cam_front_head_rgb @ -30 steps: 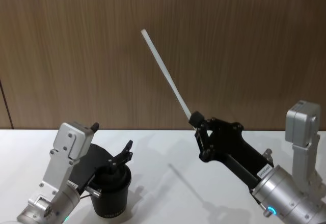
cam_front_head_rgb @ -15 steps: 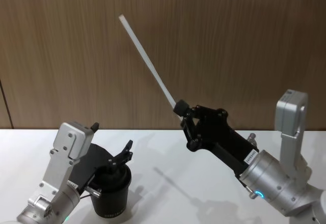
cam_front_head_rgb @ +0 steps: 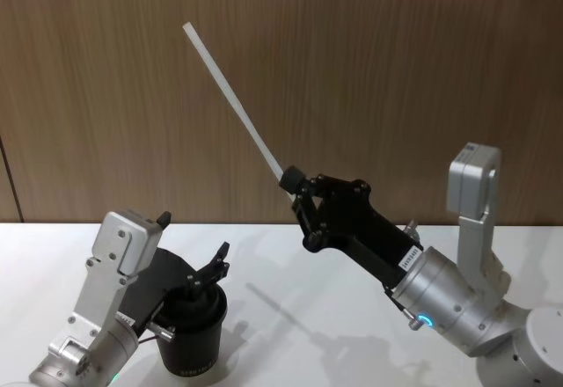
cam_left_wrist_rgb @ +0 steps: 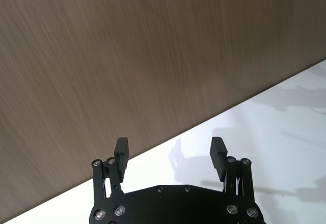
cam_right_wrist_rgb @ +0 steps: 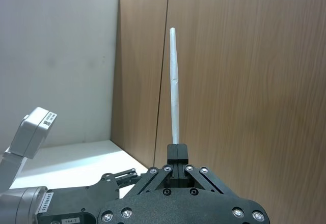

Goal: Pick up the straw with one hand, pass it to the other hand, and insert it into the cup.

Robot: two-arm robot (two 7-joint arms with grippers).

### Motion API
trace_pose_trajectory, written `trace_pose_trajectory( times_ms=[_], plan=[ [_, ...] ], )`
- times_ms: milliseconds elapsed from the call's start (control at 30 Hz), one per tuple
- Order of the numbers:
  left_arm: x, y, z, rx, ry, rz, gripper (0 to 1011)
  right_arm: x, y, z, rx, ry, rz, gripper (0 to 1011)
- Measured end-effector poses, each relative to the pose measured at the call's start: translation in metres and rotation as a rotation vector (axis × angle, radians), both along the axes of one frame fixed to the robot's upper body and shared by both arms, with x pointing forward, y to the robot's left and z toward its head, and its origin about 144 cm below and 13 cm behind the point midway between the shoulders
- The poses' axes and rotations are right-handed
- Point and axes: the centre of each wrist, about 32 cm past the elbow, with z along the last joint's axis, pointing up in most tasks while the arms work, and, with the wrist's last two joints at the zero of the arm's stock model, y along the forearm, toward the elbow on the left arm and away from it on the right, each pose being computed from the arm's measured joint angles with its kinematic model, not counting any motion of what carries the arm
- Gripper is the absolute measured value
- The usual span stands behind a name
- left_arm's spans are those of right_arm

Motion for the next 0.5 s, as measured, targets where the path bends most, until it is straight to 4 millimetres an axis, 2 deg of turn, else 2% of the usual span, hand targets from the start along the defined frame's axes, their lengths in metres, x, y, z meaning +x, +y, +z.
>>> trace_pose_trajectory(
  times_ms=[267,500],
  plan=[
    [0.0,0.001,0.002,-0.006,-0.004,0.0,1004,0.005,0.003,0.0,0.002,0.002,0.005,0],
    [-0.002,0.009,0.011,-0.041,-0.024,-0.015,1003,0.007,0.005,0.0,0.003,0.004,0.007,0]
  ],
)
